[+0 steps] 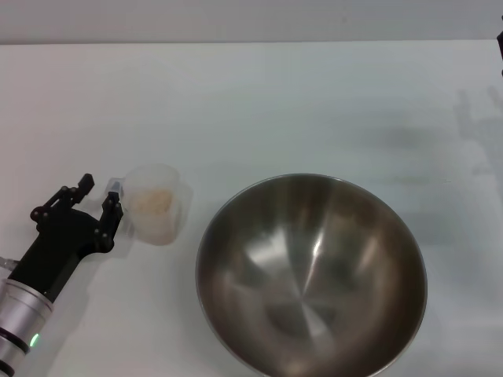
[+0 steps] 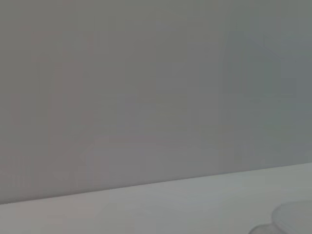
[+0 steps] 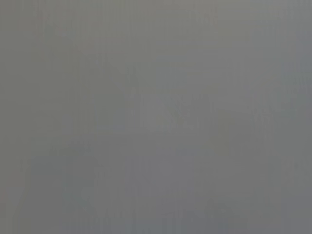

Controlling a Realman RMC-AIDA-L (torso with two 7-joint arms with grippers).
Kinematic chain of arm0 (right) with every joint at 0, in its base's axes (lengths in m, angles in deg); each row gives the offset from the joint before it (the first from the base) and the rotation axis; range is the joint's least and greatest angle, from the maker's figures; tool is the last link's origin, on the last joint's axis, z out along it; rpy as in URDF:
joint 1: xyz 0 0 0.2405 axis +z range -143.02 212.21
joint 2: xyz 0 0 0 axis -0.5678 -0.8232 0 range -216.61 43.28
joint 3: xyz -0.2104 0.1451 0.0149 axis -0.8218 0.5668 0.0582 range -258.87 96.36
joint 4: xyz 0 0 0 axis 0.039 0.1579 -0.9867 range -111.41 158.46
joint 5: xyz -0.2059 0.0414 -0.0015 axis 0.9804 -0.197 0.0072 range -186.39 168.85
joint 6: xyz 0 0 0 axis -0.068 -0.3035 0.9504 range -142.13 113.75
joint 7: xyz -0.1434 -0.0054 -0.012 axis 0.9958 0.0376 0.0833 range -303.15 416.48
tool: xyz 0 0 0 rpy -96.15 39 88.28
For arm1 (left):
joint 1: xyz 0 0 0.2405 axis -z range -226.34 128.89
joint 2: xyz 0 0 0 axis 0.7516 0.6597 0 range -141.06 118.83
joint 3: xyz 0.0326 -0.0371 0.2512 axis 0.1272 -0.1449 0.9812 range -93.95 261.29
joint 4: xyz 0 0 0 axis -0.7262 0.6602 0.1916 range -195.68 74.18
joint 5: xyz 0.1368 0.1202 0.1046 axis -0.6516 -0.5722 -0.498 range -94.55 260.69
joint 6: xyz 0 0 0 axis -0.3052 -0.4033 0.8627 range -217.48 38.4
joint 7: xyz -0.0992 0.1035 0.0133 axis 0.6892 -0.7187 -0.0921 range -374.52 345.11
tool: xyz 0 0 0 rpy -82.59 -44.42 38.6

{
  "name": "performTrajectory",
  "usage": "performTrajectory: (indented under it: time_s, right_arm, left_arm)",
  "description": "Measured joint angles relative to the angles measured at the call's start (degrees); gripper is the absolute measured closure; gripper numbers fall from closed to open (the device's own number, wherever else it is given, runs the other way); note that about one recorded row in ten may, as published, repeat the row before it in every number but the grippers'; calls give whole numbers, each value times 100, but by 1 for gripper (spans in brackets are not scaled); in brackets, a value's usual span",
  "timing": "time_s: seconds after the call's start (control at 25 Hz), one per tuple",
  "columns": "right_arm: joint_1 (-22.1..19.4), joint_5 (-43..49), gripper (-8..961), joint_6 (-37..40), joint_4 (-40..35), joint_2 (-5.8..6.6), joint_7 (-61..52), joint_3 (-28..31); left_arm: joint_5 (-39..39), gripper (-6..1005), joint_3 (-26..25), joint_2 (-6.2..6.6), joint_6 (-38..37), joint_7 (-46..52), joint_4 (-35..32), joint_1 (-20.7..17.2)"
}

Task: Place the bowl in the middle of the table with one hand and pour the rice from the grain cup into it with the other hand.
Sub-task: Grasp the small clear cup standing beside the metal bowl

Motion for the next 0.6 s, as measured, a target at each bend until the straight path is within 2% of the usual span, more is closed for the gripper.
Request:
performTrajectory:
  time_s: [0.16, 0.4, 0.6]
  right_arm:
    - [7, -3, 451, -52, 7, 2, 3, 0]
    - [19, -8, 451, -76, 8, 2, 5, 0]
    - [32, -9, 451, -77, 19, 2, 7, 0]
  left_arm:
    - [-13, 602, 13, 0, -3, -1, 0, 13]
    - [-23, 776, 70, 0, -25, -4, -1, 46]
    - [-26, 858, 81, 0, -51, -7, -1, 66]
